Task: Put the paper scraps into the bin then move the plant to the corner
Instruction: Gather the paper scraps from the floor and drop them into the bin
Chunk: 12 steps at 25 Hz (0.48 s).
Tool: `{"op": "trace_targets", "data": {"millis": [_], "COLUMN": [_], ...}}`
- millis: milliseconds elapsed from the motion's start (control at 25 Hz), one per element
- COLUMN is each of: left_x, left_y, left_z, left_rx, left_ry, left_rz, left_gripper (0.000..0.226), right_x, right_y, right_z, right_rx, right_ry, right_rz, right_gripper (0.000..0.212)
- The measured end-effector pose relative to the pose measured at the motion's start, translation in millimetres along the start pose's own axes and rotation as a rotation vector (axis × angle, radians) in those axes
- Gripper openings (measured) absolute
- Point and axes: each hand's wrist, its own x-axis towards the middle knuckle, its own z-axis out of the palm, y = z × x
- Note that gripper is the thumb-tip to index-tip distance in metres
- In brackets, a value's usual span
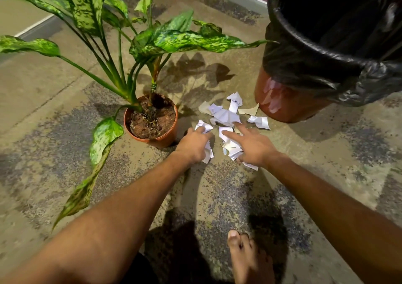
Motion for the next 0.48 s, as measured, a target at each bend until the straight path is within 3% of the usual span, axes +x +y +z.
{"op": "trace_targets", "data": {"millis": [80, 240, 480], "left_x": [-4, -10, -15], "left_y": [1, 7, 12], "left_z": [0, 2, -4], "left_rx": [0.037, 0.036, -0.015], "left_ry": [0.027, 0.030, 0.059], "left_rz": [0.052, 0.106, 0.076], "left_gripper": [0.049, 0.041, 0.036], "right_x": [0, -6, -37], "right_y": [-10, -17, -11], "right_z": [3, 10, -2], "right_rx": [-0.048, -0.063, 0.178], "right_ry": [0.054, 0.147, 0.362], "right_rz": [-0.008, -0.062, 0.074], "right_gripper": [0.072, 0.061, 0.055]}}
